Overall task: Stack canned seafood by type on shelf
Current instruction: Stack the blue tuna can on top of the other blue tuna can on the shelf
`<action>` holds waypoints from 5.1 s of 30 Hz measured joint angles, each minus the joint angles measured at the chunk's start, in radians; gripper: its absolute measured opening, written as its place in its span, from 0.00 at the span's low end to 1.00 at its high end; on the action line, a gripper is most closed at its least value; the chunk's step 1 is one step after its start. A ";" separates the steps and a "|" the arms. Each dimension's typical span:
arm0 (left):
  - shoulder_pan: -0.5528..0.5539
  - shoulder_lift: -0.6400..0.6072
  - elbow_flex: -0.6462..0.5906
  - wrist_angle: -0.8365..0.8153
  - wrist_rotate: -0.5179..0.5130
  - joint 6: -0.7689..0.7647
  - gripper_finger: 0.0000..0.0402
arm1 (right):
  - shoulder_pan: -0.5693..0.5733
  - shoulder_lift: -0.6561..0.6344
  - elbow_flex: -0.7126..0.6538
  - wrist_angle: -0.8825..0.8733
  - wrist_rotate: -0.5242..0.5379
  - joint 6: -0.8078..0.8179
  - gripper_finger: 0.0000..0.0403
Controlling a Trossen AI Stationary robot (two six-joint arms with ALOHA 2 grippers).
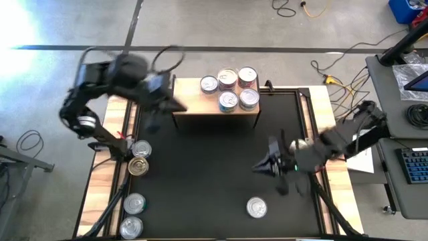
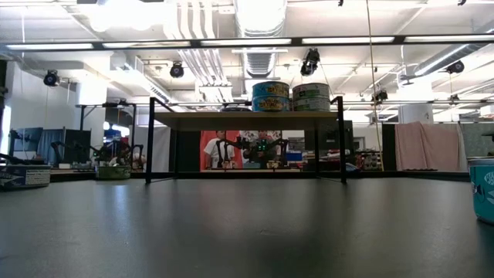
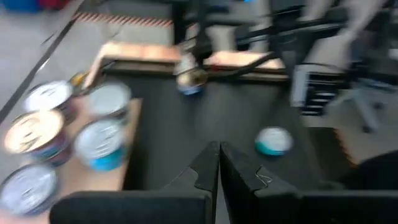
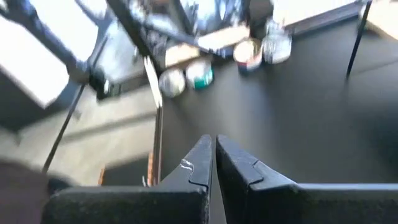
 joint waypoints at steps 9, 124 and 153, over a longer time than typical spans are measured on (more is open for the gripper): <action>-0.531 -0.054 -0.005 -0.009 -0.153 -0.178 0.00 | 0.295 0.223 0.000 0.466 0.350 0.156 0.03; -0.605 -0.273 -1.507 0.017 -0.188 -1.693 0.00 | 0.362 0.463 0.227 -0.702 0.293 1.025 0.99; -0.185 -0.217 -1.607 0.015 -0.321 -1.471 0.00 | 0.211 0.371 0.227 -0.944 0.237 0.996 0.03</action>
